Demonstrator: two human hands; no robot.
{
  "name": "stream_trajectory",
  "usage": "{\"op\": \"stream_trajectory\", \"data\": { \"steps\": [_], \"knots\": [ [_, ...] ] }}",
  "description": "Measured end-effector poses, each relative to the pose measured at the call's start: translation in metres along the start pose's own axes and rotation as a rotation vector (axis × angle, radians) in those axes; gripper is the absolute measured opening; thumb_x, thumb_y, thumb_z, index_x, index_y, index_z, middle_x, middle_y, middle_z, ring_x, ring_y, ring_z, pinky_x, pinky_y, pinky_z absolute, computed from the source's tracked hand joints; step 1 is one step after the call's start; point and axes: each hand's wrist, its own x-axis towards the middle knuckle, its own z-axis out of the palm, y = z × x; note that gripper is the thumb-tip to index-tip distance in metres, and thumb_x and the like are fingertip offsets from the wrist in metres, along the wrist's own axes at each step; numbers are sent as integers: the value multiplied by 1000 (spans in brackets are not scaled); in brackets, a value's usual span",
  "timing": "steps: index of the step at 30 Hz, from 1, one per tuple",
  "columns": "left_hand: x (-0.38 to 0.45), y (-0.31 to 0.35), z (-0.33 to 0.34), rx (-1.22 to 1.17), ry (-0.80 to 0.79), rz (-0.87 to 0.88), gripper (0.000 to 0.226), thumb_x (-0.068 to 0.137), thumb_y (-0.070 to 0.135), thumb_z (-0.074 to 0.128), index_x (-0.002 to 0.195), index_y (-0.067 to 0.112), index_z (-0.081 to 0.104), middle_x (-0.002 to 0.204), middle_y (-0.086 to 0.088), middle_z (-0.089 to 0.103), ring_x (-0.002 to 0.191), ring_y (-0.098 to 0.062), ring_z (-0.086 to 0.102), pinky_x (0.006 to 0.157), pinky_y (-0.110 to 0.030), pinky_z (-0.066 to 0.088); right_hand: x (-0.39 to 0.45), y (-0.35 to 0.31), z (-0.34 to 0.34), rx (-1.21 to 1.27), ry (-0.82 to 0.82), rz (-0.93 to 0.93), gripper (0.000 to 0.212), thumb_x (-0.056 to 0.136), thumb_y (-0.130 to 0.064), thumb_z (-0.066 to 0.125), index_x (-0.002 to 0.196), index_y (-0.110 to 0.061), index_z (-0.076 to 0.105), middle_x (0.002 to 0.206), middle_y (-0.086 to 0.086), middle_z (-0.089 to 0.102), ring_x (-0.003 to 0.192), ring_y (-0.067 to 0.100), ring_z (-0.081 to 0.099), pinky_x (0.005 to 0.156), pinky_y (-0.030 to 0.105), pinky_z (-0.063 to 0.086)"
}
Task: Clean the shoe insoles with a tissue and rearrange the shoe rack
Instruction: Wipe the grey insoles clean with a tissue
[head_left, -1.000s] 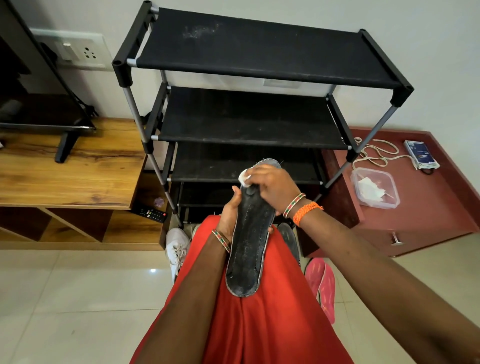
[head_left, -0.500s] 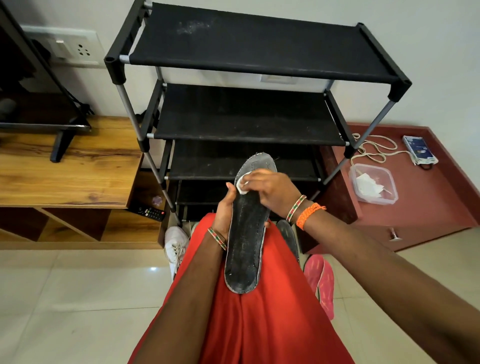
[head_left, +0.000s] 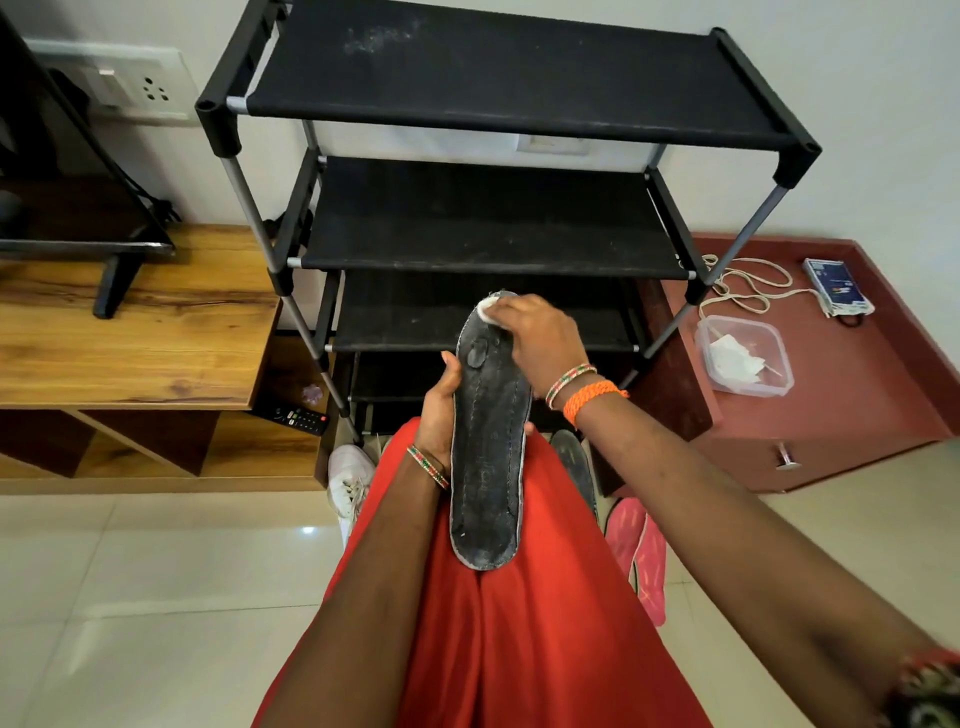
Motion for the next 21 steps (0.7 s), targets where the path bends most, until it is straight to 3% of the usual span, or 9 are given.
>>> {"op": "stream_trajectory", "data": {
  "steps": [3,7,11,14,16,19,21],
  "knots": [
    [1,-3,-1,-16,-22,-21,83,87,68,19,130,2,46,118,-23,61,99,-32,65,73,-42,57,11,13,-4,-84,-158,136,39,88,-5,52,124,-17,58,115,6,63,107,27,56,78,38,51],
    [3,-3,-3,-35,-15,15,82,87,68,20,133,4,43,127,-22,56,112,-32,59,81,-44,56,0,20,-2,-57,-80,214,29,90,-9,53,117,-16,61,105,5,65,95,28,59,71,37,51],
    [0,0,3,-127,17,57,76,90,65,22,122,5,58,120,-18,63,105,-30,64,82,-51,54,-22,11,6,-26,-30,114,29,79,4,58,104,-7,68,99,9,68,92,30,60,69,39,55],
    [0,0,8,-132,19,97,74,96,54,21,97,1,72,100,-17,70,88,-27,70,71,-39,58,-35,4,8,4,27,-5,25,71,6,55,89,-4,70,85,10,69,81,31,64,63,33,55],
    [3,0,6,-121,32,119,67,98,44,24,89,1,74,91,-16,71,81,-24,70,71,-32,58,-38,0,9,30,-22,-31,26,74,6,52,93,-4,68,87,11,69,81,32,62,67,35,55],
    [6,2,3,-112,78,109,62,98,42,27,92,1,73,92,-16,71,82,-24,70,76,-33,56,-36,-3,11,131,-60,114,31,83,4,52,110,-6,61,100,13,66,90,31,58,77,41,50],
    [6,1,1,-82,115,110,60,99,45,25,101,1,65,92,-15,71,83,-24,70,76,-33,56,-31,-3,10,223,-63,232,28,84,2,55,109,-8,63,102,10,64,93,27,59,81,35,48]
  ]
}}
